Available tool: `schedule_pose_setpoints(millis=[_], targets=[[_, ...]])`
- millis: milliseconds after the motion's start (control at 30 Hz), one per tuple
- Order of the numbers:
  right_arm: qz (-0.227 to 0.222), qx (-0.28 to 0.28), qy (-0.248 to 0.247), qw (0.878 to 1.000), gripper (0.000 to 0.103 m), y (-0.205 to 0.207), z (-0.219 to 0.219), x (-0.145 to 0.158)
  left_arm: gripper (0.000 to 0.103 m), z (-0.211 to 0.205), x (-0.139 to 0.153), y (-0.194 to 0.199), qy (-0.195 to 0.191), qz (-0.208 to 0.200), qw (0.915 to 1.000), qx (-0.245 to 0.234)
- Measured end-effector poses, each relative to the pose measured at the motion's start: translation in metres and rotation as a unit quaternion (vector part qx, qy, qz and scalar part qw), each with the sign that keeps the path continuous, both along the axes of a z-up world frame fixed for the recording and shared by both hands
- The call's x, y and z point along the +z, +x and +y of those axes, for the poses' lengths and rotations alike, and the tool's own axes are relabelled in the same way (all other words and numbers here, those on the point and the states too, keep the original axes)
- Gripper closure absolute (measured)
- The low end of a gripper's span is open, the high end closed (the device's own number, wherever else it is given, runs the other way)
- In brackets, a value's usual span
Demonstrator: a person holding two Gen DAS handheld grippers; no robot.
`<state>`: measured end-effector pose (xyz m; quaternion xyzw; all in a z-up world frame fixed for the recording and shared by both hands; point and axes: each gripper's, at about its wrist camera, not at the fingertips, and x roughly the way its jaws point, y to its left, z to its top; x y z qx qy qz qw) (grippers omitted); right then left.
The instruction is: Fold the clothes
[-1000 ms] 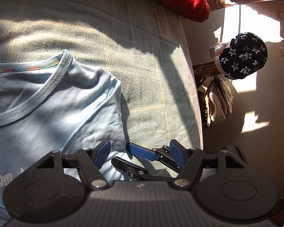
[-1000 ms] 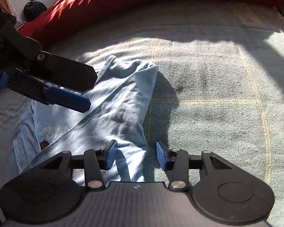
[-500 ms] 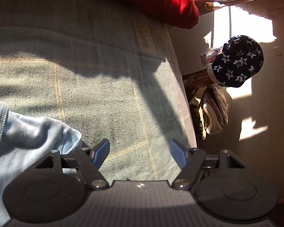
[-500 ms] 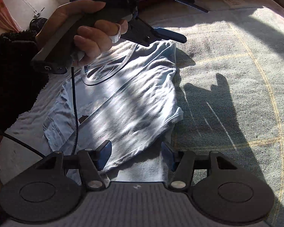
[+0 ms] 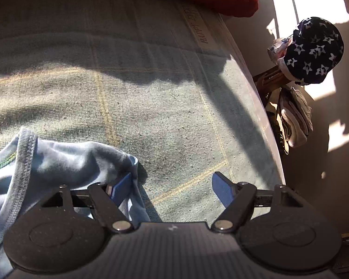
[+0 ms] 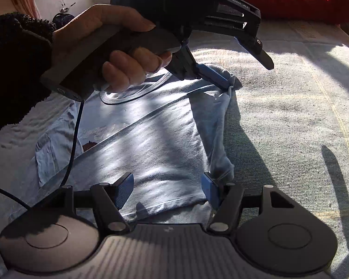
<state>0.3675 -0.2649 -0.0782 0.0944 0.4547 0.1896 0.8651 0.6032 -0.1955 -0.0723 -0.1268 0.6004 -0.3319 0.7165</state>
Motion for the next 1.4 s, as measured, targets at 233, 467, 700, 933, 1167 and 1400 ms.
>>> schedule_pose_setpoints(millis=[233, 467, 700, 933, 1167, 1400], targets=[[0.036, -0.005, -0.024, 0.999, 0.033, -0.002, 0.005, 0.03, 0.028, 0.035, 0.072, -0.019, 0.024, -0.045, 0.9983, -0.026], [0.044, 0.008, -0.047, 0.998, 0.029, -0.028, 0.021, 0.051, 0.027, 0.114, 0.089, -0.103, 0.055, -0.055, 0.9967, -0.021], [0.029, 0.049, -0.098, 0.994, 0.029, -0.056, 0.054, 0.041, 0.027, 0.187, 0.055, -0.219, 0.117, -0.102, 0.9874, 0.03], [-0.015, 0.115, -0.146, 0.982, 0.025, -0.057, 0.096, 0.028, 0.027, 0.224, 0.029, -0.278, 0.122, -0.131, 0.9791, 0.096], [-0.04, 0.159, -0.165, 0.973, 0.021, -0.045, 0.125, 0.014, 0.019, 0.246, 0.006, -0.296, 0.075, -0.119, 0.9785, 0.151], [-0.028, 0.159, -0.164, 0.973, 0.0, -0.048, 0.121, -0.004, 0.01, 0.259, 0.002, -0.308, 0.043, -0.117, 0.9792, 0.161]])
